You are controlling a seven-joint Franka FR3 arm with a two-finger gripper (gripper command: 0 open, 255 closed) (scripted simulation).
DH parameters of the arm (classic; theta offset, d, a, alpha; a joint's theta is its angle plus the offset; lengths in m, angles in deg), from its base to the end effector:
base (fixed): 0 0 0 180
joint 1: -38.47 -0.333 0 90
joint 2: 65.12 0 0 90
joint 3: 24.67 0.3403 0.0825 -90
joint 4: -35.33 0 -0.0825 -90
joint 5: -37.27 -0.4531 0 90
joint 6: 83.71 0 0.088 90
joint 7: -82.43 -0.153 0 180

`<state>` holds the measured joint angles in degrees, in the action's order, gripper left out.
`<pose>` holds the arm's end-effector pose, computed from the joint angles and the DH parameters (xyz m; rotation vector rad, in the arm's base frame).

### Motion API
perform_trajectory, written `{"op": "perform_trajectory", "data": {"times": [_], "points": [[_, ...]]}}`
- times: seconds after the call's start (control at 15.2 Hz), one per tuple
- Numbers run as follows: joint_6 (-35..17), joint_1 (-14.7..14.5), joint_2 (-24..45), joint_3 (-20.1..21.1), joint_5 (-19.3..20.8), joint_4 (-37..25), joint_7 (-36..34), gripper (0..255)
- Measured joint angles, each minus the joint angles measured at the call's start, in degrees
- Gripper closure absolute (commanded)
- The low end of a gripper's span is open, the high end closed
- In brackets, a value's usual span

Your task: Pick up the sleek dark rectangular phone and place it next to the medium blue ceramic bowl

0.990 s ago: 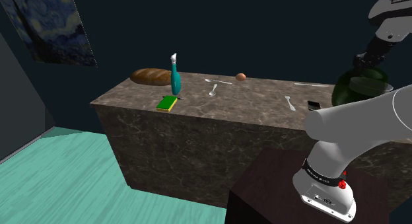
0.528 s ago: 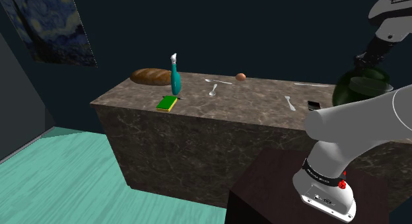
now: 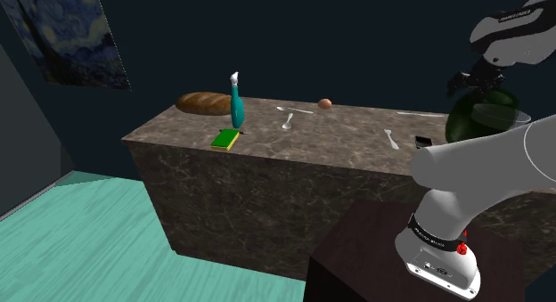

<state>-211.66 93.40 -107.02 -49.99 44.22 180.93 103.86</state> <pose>0.0699 -0.4430 0.4805 2.6212 -1.3016 0.5716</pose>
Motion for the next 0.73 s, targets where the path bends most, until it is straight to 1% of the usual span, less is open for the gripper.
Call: {"op": "perform_trajectory", "data": {"times": [0.07, 0.13, 0.2, 0.4, 0.59, 0.66, 0.73], "points": [[-3.57, 1.25, 0.00, 2.00, -0.84, 1.84, -1.78, 0], [-8.40, 1.88, -0.06, 3.61, -1.24, 4.23, -3.34, 0], [-11.60, 2.58, 1.85, 5.17, -1.47, 4.35, -4.60, 0], [-12.22, 2.65, 2.14, 5.65, -1.39, 4.27, -5.10, 0], [-18.03, 3.15, 3.72, 7.41, -1.10, 6.19, -7.17, 0], [-21.89, 3.43, 4.58, 8.68, -1.00, 7.55, -8.68, 0], [-24.79, 3.66, 6.38, 8.69, -1.07, 7.36, -9.02, 0]]}}
